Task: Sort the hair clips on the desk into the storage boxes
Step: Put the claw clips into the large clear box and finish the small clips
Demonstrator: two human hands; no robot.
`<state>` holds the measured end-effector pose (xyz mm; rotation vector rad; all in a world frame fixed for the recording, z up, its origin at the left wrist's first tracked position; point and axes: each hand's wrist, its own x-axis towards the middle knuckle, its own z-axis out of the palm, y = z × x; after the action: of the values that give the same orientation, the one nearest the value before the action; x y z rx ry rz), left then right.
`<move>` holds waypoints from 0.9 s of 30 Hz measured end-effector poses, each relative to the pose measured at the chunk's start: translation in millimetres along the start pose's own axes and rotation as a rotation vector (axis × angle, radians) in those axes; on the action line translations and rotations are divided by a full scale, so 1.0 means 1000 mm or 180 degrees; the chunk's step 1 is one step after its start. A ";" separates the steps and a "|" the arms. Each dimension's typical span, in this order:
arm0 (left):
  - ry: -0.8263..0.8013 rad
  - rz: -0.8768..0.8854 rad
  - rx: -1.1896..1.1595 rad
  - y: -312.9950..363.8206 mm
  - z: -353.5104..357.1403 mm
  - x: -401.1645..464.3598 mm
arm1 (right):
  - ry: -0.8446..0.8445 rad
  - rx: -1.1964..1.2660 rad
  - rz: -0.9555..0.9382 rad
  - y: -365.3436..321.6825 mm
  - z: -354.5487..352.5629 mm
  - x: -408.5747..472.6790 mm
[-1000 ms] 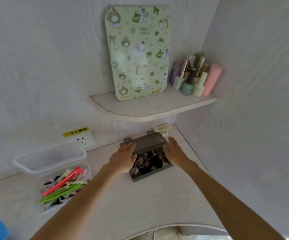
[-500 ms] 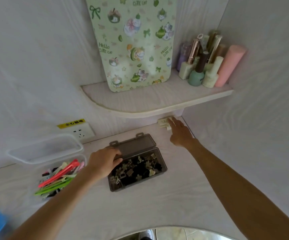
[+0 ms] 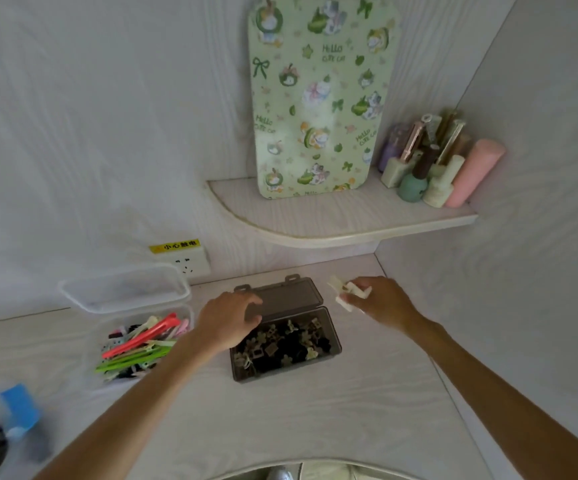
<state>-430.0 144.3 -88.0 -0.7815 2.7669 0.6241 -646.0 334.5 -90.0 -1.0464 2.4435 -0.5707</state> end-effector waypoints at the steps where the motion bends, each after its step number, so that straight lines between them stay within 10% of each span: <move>1: -0.0015 0.0063 -0.0379 0.001 -0.007 -0.005 | -0.0157 0.0157 -0.0150 -0.016 -0.001 -0.004; 6: -0.0414 0.0097 -0.2441 -0.018 -0.045 -0.053 | -0.0941 0.0977 -0.0648 -0.122 0.019 -0.019; 11: 0.0420 -0.0496 -0.3055 -0.076 -0.069 -0.120 | -0.1703 0.1570 -0.0844 -0.212 0.057 -0.026; 23: 0.1822 -0.2467 -0.2131 -0.218 -0.073 -0.275 | -0.2506 0.1781 -0.1071 -0.412 0.201 -0.064; 27: 0.1776 -0.2706 -0.2083 -0.238 -0.043 -0.295 | -0.1889 0.0060 -0.1661 -0.417 0.238 -0.066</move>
<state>-57.5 75.4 -43.5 -2.3773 2.1950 1.2365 -240.2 71.5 -56.0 -1.5894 1.6522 -0.3595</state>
